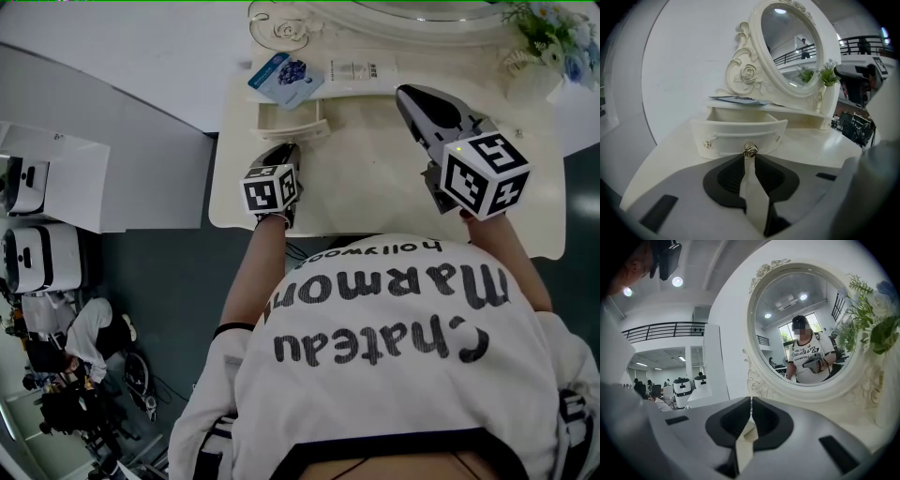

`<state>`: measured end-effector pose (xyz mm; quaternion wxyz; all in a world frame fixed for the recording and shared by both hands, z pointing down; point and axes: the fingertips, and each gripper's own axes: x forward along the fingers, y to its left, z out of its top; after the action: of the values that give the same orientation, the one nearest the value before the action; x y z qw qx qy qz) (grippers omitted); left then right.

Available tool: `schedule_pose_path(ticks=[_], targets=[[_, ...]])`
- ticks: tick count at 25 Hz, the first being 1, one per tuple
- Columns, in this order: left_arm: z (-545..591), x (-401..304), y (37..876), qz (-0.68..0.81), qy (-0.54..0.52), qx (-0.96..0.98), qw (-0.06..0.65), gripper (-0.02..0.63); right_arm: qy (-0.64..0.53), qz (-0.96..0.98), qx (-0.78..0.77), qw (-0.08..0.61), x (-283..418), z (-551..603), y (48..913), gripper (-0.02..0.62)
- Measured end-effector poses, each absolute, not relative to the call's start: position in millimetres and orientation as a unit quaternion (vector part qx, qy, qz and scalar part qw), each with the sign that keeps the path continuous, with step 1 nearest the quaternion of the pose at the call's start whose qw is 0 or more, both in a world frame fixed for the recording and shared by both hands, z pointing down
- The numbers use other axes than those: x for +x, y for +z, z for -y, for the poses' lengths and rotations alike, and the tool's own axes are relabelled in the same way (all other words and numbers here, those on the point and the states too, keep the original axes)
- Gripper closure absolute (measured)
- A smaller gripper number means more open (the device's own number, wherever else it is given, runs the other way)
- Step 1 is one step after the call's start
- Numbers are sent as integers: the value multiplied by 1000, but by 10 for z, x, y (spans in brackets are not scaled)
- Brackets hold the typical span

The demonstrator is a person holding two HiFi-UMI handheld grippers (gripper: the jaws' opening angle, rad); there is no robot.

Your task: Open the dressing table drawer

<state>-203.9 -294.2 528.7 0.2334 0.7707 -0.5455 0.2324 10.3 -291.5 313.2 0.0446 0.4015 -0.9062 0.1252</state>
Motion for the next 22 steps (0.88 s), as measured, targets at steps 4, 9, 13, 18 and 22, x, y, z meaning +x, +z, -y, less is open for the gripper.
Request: schedule_pose_path(ticks=[4, 9, 13, 18, 22], targets=[[2939, -2043, 5283, 546, 233, 770, 233, 523, 127, 906, 402, 45, 103, 2916, 3144, 568], [2942, -2033, 5283, 548, 232, 769, 233, 523, 128, 906, 401, 45, 104, 2921, 3159, 568], [2892, -2037, 5296, 543, 237, 769, 240, 518, 135, 905, 402, 44, 110, 2913, 3184, 568], [2827, -1992, 5252, 536, 232, 774, 245, 511, 146, 904, 399, 44, 61, 2887, 3234, 568], [2805, -1935, 5030, 537, 193, 785, 242, 517, 149, 906, 393, 47, -35, 2810, 3228, 568]])
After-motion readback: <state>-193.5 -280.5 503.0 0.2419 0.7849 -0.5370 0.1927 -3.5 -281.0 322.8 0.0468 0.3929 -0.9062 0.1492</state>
